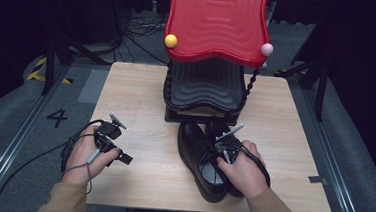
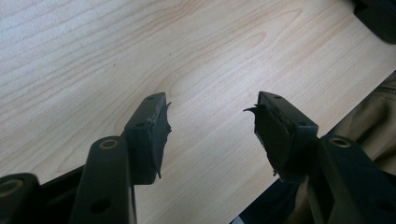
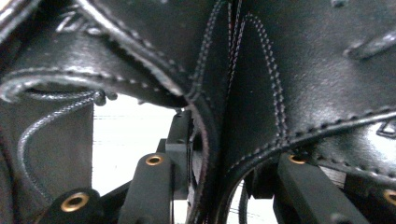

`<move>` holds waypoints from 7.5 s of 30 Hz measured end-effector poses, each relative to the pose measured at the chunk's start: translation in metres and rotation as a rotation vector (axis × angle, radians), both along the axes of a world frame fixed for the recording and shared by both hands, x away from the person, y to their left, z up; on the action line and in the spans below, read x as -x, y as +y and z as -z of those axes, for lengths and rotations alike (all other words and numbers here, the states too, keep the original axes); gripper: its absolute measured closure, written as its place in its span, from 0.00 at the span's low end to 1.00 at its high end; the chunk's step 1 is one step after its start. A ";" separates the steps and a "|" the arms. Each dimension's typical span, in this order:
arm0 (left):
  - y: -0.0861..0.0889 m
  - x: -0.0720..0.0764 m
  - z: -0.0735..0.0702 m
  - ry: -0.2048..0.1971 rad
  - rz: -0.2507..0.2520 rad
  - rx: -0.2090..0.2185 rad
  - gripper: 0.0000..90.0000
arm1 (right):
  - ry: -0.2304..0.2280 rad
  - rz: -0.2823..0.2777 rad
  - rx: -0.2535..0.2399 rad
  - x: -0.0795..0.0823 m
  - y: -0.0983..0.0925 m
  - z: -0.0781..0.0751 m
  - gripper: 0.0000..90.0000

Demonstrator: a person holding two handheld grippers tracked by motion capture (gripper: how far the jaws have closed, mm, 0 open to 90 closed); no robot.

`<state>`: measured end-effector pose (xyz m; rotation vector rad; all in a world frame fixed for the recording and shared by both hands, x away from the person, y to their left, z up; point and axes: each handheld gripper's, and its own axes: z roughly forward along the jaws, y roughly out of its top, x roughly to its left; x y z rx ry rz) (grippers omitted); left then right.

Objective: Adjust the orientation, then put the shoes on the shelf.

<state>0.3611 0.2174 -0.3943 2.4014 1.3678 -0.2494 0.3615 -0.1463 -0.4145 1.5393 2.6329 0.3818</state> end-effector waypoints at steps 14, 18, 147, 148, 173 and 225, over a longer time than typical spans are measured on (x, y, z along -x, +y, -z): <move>-0.014 -0.010 0.001 0.002 0.044 0.000 0.50 | 0.022 -0.037 0.029 -0.004 0.003 0.002 0.75; -0.015 -0.012 0.001 -0.001 0.040 0.007 0.50 | 0.045 -0.014 -0.008 -0.007 -0.001 0.002 0.75; 0.053 0.004 0.001 -0.046 -0.097 0.149 0.49 | -0.329 0.172 -0.137 -0.140 0.033 -0.405 0.91; 0.053 0.005 0.000 -0.047 -0.101 0.151 0.49 | -0.330 0.181 -0.140 -0.143 0.033 -0.404 0.91; 0.063 0.011 0.000 -0.052 -0.113 0.190 0.48 | -0.490 0.273 -0.150 -0.193 0.057 -0.393 0.91; 0.049 0.014 -0.011 -0.080 -0.101 0.104 0.46 | -0.551 0.068 -0.137 -0.105 -0.019 -0.350 0.48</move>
